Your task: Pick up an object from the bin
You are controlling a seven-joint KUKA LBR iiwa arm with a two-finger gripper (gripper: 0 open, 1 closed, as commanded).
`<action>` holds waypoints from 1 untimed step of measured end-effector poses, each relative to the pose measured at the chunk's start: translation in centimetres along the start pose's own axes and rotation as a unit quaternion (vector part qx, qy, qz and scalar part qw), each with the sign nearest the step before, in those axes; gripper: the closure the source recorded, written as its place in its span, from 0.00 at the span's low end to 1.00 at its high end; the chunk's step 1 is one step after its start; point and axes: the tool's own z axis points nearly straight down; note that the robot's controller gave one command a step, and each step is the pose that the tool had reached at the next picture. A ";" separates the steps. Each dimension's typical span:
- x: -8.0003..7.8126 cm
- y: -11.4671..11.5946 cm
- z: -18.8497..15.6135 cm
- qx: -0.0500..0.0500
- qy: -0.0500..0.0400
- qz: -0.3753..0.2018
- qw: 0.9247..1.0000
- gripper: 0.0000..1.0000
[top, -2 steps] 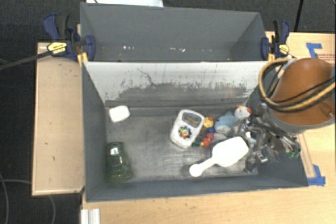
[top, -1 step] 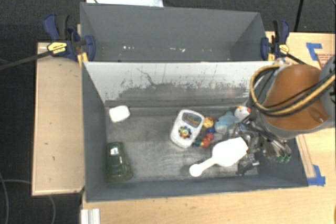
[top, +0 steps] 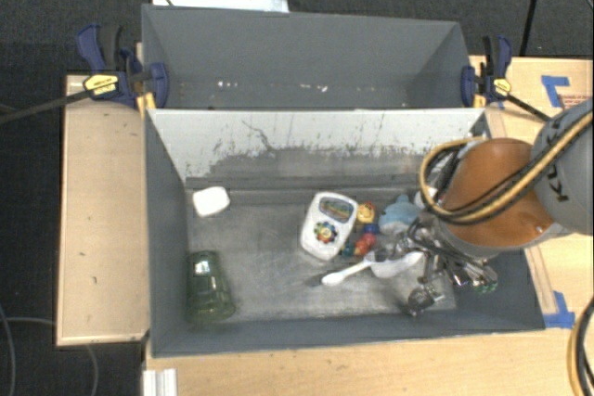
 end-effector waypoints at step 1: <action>-0.2 0.0 0.7 0.002 -0.004 0.005 1.000 1.00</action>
Offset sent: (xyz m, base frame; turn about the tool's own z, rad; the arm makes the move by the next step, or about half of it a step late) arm 0.0000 0.0000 0.0000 0.0000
